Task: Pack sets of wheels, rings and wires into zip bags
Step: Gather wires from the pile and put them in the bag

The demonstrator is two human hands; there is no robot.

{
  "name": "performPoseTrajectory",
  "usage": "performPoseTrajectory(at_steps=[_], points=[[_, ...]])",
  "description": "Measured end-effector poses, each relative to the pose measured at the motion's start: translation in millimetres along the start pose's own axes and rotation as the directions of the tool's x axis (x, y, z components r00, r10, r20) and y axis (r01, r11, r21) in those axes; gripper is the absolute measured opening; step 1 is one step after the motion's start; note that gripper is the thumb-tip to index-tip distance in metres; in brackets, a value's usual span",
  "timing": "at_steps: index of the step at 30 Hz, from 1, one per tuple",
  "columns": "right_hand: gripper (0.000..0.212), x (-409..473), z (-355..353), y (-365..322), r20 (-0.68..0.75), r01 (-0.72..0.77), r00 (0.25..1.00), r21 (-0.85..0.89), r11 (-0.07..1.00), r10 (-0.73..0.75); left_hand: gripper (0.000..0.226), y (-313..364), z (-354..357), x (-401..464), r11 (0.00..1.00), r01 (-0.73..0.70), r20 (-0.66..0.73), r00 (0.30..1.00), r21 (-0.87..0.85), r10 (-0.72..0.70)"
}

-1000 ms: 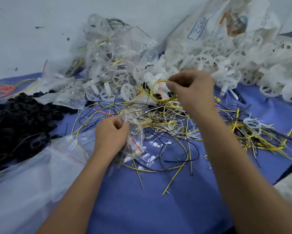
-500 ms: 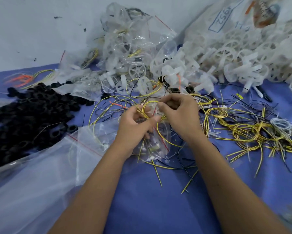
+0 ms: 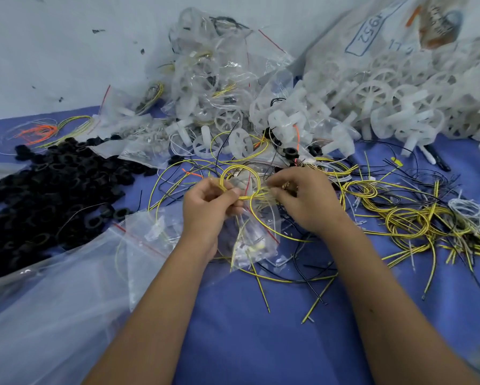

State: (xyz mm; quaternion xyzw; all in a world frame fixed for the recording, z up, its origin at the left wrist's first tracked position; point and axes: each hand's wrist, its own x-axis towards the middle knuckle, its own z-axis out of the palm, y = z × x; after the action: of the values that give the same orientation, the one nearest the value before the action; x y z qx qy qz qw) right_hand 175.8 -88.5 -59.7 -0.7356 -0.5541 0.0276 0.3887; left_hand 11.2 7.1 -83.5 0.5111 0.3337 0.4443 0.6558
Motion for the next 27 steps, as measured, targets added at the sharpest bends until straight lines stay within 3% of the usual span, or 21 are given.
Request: performPoseTrajectory(at_steps=[6,12,16,20,23,27], points=[[0.007,-1,1,1,-0.076,-0.012,0.997,0.086,0.996,0.018,0.015,1,-5,1,0.997,-0.025,-0.016,1.000,-0.070,0.024],[0.009,-3,-2,-8,-0.170,0.049,0.985,0.232,0.971,-0.010,0.012,3,-5,0,0.999,-0.023,0.009,1.000,-0.037,0.023],[0.008,-3,2,-12,-0.147,0.109,0.986,0.205,0.973,-0.079,0.010,5,0,-5,0.999,0.040,0.087,0.995,-0.022,-0.038],[0.009,-2,2,-10,-0.155,0.095,0.986,0.207,0.974,-0.063,0.023,4,0,-8,0.991,-0.046,0.196,0.980,0.129,0.020],[0.010,-3,5,-14,-0.137,0.089,0.989,0.242,0.966,-0.057,0.024,4,-1,-6,0.994,-0.030,0.122,0.992,0.105,0.017],[0.015,-3,1,-21,-0.191,0.117,0.979,0.246,0.962,-0.070,0.029,6,-5,-1,0.998,-0.027,-0.089,0.996,-0.064,0.021]])
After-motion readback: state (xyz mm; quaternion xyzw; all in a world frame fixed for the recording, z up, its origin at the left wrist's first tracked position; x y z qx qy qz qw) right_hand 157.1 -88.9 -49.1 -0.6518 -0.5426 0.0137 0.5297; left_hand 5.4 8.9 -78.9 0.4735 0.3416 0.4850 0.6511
